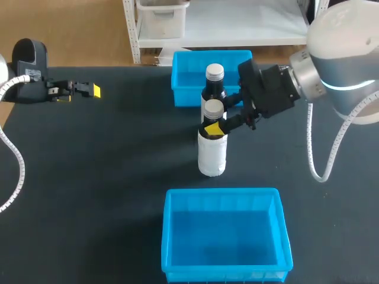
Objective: Pick up the bottle, and place it in the far bin if it is heavy, or in the near bin if it is light.
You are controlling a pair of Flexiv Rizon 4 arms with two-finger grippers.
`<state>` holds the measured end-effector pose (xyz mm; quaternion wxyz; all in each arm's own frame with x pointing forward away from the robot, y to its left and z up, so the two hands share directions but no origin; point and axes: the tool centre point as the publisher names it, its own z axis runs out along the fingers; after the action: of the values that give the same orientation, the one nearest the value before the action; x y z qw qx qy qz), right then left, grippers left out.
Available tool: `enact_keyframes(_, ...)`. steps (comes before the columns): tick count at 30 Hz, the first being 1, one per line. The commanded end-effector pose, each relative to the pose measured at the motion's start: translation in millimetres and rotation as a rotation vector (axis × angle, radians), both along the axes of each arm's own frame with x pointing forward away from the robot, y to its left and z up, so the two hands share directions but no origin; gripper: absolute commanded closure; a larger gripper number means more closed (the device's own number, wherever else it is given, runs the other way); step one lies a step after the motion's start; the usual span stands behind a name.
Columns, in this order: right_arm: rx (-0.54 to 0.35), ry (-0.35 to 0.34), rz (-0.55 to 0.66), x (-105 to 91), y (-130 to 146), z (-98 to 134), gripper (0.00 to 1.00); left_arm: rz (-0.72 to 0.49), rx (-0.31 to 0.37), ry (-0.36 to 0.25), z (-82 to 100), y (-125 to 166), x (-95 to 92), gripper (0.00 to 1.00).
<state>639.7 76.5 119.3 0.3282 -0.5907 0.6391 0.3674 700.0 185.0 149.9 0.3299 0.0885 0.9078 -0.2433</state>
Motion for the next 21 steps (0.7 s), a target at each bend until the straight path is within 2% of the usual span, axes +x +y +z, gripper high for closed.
enact_keyframes(1, 0.004, -0.001, 0.003, 0.9, 0.1, -0.4, 0.82, 0.000, 0.000, 0.000, 0.0, 0.0, 0.0, 0.00)
enact_keyframes(2, 0.004, -0.002, 0.003, 0.9, 0.1, -0.1, 0.95, 0.000, 0.000, 0.000, 0.0, 0.0, 0.0, 0.00)
enact_keyframes(3, 0.005, -0.003, 0.003, 0.9, 0.1, 0.5, 1.00, 0.000, 0.000, 0.000, 0.0, 0.0, 0.0, 0.00)
enact_keyframes(11, 0.007, -0.027, -0.005, -0.7, -4.0, 13.6, 1.00, 0.000, 0.000, 0.000, 0.0, 0.0, 0.0, 0.00)
enact_keyframes(21, 0.016, -0.072, -0.047, -4.0, -15.2, 57.3, 1.00, 0.000, 0.000, 0.000, 0.0, 0.0, 0.0, 0.00)
